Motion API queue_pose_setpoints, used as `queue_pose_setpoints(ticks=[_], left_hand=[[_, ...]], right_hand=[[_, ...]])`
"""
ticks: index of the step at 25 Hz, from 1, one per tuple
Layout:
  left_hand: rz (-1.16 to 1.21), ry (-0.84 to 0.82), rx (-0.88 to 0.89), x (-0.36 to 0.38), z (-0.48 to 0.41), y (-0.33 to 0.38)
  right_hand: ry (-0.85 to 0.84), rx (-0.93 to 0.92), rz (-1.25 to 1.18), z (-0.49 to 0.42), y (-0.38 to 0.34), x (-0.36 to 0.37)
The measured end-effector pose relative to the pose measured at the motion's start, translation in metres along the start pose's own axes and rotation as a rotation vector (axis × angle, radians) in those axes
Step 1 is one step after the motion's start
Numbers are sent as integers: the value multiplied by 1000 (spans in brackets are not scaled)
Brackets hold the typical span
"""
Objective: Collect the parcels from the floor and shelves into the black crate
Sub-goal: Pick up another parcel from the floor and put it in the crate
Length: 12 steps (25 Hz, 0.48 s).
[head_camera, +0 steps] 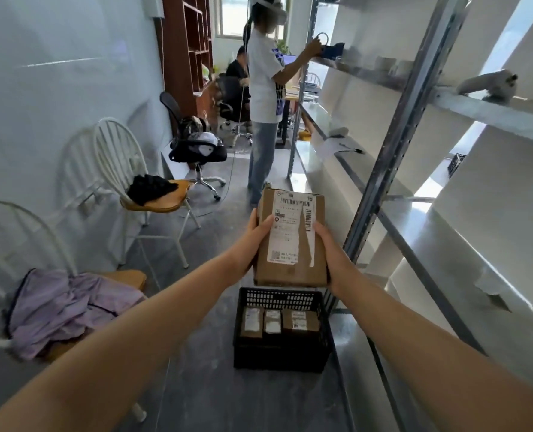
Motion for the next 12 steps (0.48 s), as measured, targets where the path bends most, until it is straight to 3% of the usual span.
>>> queue_pose_setpoints(ticks=[9, 12], left_hand=[[-193, 94, -360, -72, -144, -104], [-275, 34, -443, -100, -203, -133]], right_hand=[[12, 228, 81, -161, 73, -46], [27, 319, 118, -220, 102, -65]])
Point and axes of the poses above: each hand's wrist, its own z-axis away from the middle knuckle, its own x-axis out of the palm, y = z × x, the point moved 8 cm from there along -z, towards the middle knuckle, and after that the axes turned 2 degrees about x, right-handed, at the moved point
